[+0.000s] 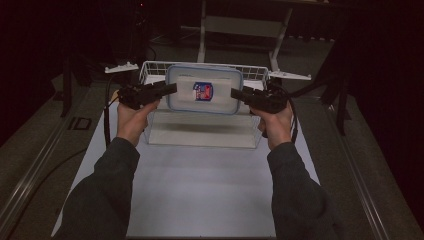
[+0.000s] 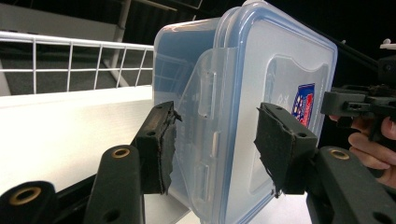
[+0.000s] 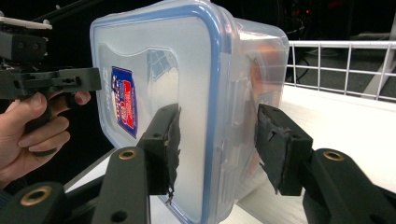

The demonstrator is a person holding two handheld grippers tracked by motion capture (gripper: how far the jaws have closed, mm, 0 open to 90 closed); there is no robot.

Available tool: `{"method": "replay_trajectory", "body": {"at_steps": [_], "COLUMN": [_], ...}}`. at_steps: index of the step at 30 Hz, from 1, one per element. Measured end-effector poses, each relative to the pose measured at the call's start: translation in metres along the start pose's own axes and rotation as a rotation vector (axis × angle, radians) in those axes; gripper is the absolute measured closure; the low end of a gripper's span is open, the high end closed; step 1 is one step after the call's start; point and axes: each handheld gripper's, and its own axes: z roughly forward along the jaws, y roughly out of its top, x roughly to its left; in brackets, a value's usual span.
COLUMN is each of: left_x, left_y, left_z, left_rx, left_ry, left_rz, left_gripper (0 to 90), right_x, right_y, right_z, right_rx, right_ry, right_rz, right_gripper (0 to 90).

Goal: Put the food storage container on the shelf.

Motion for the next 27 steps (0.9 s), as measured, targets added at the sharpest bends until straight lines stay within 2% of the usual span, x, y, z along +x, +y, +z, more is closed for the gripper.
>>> {"method": "replay_trajectory", "body": {"at_steps": [9, 10, 11, 14, 16, 19, 20, 21, 22, 24, 26, 27], "left_x": [0.001, 0.002, 0.001, -0.001, -0.003, -0.003, -0.002, -0.001, 0.000, 0.000, -0.001, -0.002], "left_y": [0.003, 0.004, 0.004, 0.005, 0.005, 0.005, 0.005, 0.005, 0.006, 0.007, 0.007, 0.007], "left_z": [0.003, 0.005, 0.005, 0.007, 0.010, 0.014, 0.014, 0.015, 0.016, 0.018, 0.019, 0.019], "left_rx": [0.006, 0.004, 0.000, -0.006, -0.001, -0.002, -0.010, -0.010, 0.002, 0.005, 0.002, 0.000], "left_ry": [0.012, 0.019, 0.026, 0.053, 0.084, 0.133, 0.149, 0.153, 0.166, 0.190, 0.206, 0.210], "left_rz": [-0.046, -0.072, -0.076, -0.075, -0.071, -0.075, -0.072, -0.072, -0.065, -0.054, -0.040, -0.033], "left_gripper": [48.1, 48.0, 47.8, 47.4, 46.7, 43.6, 44.8, 52.3, 53.5, 52.6, 52.0, 51.3], "right_x": [-0.008, -0.009, -0.010, -0.011, -0.010, -0.007, -0.007, -0.008, -0.009, -0.010, -0.008, -0.007], "right_y": [0.001, 0.001, 0.001, 0.002, 0.002, -0.001, -0.003, -0.004, -0.005, -0.004, -0.003, -0.003], "right_z": [0.004, 0.005, 0.006, 0.008, 0.010, 0.021, 0.023, 0.025, 0.025, 0.026, 0.025, 0.025], "right_rx": [0.004, -0.002, -0.005, -0.015, -0.003, 0.048, 0.050, 0.036, 0.012, -0.019, -0.043, -0.038], "right_ry": [0.014, 0.017, 0.016, -0.008, -0.039, -0.081, -0.083, -0.084, -0.073, -0.080, -0.104, -0.115], "right_rz": [0.060, 0.074, 0.081, 0.099, 0.086, 0.055, 0.065, 0.089, 0.122, 0.151, 0.131, 0.115], "right_gripper": [50.2, 50.0, 49.8, 49.7, 52.5, 44.8, 42.8, 43.0, 43.5, 41.7, 40.5, 38.7]}}
